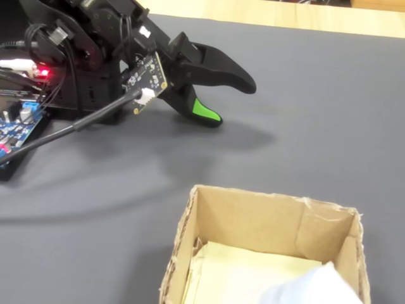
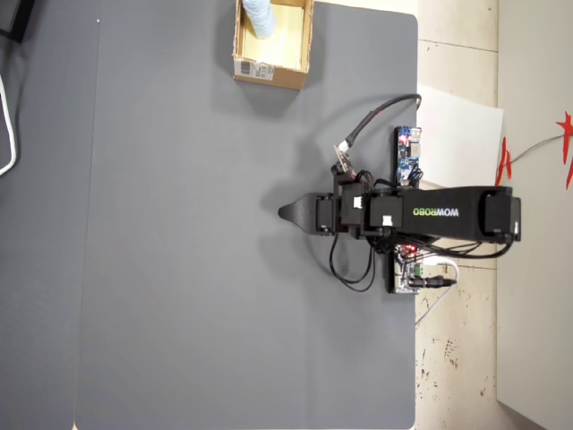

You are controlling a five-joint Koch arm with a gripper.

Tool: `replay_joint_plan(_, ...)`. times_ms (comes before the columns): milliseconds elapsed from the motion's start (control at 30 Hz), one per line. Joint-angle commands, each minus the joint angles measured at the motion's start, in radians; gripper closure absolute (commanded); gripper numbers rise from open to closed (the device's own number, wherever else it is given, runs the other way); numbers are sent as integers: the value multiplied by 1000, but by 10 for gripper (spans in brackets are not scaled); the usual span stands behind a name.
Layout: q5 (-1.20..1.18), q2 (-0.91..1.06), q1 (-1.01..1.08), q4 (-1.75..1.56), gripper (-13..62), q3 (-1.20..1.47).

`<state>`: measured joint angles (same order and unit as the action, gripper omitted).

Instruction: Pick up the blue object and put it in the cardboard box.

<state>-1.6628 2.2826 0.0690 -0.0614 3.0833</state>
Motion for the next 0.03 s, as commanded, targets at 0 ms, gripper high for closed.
replay_joint_plan(0,-9,80,9,97,156,35)
